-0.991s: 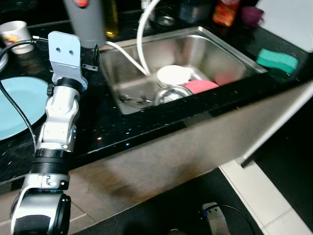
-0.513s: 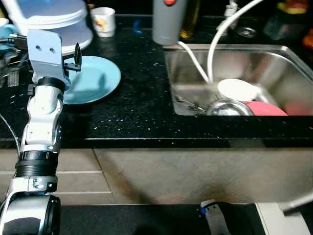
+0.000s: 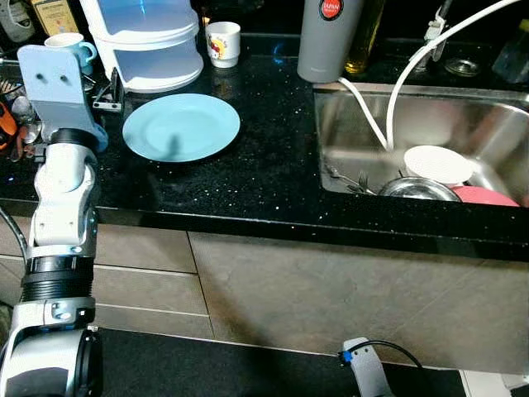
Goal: Kitchen organization
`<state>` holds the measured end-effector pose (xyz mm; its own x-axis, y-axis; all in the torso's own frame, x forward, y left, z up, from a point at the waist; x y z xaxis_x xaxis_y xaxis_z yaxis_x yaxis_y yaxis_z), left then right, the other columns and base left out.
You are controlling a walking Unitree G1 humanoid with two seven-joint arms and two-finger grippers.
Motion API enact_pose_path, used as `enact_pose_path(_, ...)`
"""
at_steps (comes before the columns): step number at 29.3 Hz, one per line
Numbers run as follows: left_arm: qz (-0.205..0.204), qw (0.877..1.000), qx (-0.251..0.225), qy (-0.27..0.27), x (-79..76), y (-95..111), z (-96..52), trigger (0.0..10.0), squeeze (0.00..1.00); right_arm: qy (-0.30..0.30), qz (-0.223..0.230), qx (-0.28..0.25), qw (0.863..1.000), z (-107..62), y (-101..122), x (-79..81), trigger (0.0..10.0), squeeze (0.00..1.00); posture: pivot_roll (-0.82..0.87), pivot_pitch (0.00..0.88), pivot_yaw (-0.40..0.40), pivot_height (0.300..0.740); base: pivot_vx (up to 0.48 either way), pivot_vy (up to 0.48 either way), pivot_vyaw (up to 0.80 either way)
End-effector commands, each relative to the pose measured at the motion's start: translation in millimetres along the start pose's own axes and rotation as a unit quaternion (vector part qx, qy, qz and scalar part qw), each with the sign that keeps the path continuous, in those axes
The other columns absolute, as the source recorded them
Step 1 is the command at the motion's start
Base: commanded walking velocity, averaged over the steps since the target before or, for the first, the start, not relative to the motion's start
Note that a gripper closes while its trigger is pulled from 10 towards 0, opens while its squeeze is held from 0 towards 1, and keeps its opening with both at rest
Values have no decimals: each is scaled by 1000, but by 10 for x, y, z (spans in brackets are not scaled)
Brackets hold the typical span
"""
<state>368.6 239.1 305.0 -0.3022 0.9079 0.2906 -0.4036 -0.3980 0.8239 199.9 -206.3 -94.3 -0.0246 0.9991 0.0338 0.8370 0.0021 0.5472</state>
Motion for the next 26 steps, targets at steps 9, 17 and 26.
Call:
enact_pose_path(9, -60, 997, 28, -32, -141, -161, -56, 10000, 0, -4, 3, 16, 1000, -12, -79, -31, 10000, 0, 8, 173, -21, 740, 0, 0, 0)
enact_pose_path(17, -64, 996, 53, -9, -101, -272, -69, 10000, 0, 5, 10, 17, 1000, -8, -96, 14, 10000, 0, 22, 194, 6, 740, 0, 0, 464)
enact_pose_path(26, -128, 990, 60, 16, 22, -264, 7, 10000, 0, 0, 16, 17, 1000, -14, -132, 7, 10000, 0, 27, 206, 6, 740, 0, 0, 267)
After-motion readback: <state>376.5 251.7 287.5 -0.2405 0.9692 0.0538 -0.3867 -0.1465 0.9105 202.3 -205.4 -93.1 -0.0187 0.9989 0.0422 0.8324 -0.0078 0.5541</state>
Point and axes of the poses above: a point about 5 cm out from each wrist's last joint towards the gripper, its own z axis pointing out of the wrist towards the gripper, its own y axis along the axis of the wrist's last joint, x = y × z, the point moved 2 cm from there along z, pointing out of the wrist towards the gripper, and after that the axes turned 13 degrees about z, right-handed, at the moved point
